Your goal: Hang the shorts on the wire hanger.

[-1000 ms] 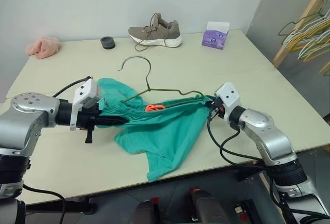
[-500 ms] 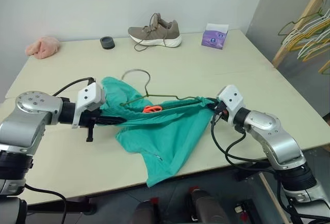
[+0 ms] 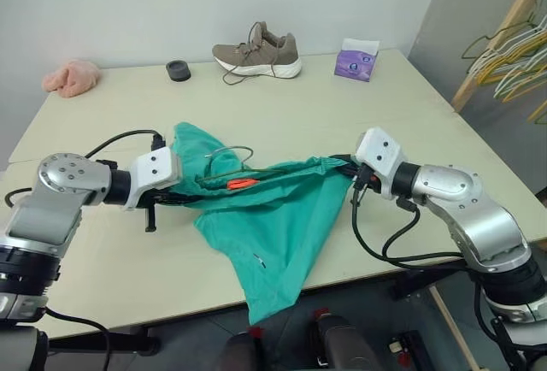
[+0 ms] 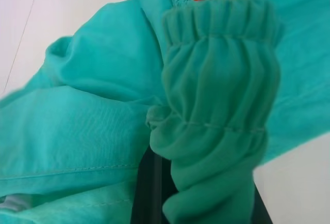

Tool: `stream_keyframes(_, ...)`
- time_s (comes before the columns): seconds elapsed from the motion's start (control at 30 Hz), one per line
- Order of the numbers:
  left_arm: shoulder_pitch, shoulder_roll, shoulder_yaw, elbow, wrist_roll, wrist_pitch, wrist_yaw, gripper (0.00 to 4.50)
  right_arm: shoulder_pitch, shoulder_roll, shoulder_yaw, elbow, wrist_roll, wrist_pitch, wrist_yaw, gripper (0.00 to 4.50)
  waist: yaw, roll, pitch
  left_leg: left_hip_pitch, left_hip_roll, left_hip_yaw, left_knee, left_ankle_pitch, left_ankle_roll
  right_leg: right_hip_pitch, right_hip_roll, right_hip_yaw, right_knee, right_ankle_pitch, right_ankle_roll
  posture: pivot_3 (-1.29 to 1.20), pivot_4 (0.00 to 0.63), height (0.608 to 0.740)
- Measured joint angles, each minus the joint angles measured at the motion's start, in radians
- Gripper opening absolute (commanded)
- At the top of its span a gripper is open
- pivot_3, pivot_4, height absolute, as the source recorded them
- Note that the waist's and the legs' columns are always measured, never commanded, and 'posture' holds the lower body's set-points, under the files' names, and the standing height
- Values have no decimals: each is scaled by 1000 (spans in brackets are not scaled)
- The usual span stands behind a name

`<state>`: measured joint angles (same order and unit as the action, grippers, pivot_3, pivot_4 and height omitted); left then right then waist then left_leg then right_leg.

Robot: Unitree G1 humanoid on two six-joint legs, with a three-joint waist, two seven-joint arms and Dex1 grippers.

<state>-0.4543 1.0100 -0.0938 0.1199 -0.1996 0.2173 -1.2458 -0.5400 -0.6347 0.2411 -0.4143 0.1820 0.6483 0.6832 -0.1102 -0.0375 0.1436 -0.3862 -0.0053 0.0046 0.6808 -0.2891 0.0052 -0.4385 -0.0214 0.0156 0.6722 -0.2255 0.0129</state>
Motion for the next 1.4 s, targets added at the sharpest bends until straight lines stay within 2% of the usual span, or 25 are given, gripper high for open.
stream_keyframes(0.1, -1, -44, 1, -17, -10, 50, 14, 0, -10, 1, 33, -7, -4, 7, 27, 53, 0, 0, 0, 0, 0, 0, 0, 0, 0, 0, 0, 0, 0, 0, 0, -158, 115, 740)
stream_keyframes(0.2, 3, -74, 1, -58, -33, 89, 15, 0, -11, 5, 44, -12, -8, 7, 36, 688, 0, 0, 0, 0, 0, 0, 0, 0, 0, 0, -1, 0, 0, 0, 0, -159, 114, 740)
stream_keyframes(0.43, 53, -59, 0, -150, -66, 133, -50, 0, -25, -33, 59, -8, -79, -30, 59, 3030, -3, 0, 0, 0, 0, 0, 0, 0, 0, 0, -1, 0, 0, 0, 0, -166, 114, 740)
stream_keyframes(0.6, 53, -50, -7, -150, -58, 131, -74, 0, -32, -69, 86, 23, -116, -90, 113, 3030, -2, 0, 0, 0, 0, 0, 0, 0, 0, 0, 0, 0, 0, 0, 0, -171, 113, 740)
stream_keyframes(0.77, 36, -66, -29, -148, -45, 120, -78, 0, -42, -112, 133, 39, -115, -100, 249, 3030, -2, 0, 0, 0, 0, 0, 0, 0, 0, 0, 0, 0, 0, 0, 0, -174, 112, 740)
stream_keyframes(0.97, 22, -74, -33, -148, -44, 120, -81, 0, -93, -123, 175, 76, -109, -93, 381, 3030, -4, 0, 0, 0, 0, -1, 0, 0, 0, 0, 0, 0, 0, 0, 0, -169, 109, 740)
stream_keyframes(1.13, 21, -76, -33, -151, -47, 125, -93, 0, -135, -88, 186, 120, -114, -85, 408, 3030, -4, 0, 0, 0, 0, -1, 0, 0, 0, 0, 0, 0, 0, 0, 0, -170, 103, 740)
stream_keyframes(1.27, 21, -104, -33, -171, -74, 149, -96, 0, -159, -51, 217, 160, -125, -75, 416, 2126, -2, 0, 0, 0, 0, -1, 0, 0, 0, 0, -1, 0, 0, 0, 0, -167, 101, 740)
stream_keyframes(1.4, 12, -116, -33, -173, -75, 155, -92, 0, -162, -49, 223, 181, -132, -74, 431, 628, -2, 0, 0, 0, 0, -1, 0, 0, 0, 0, -1, 0, 0, 0, 0, -168, 100, 740)
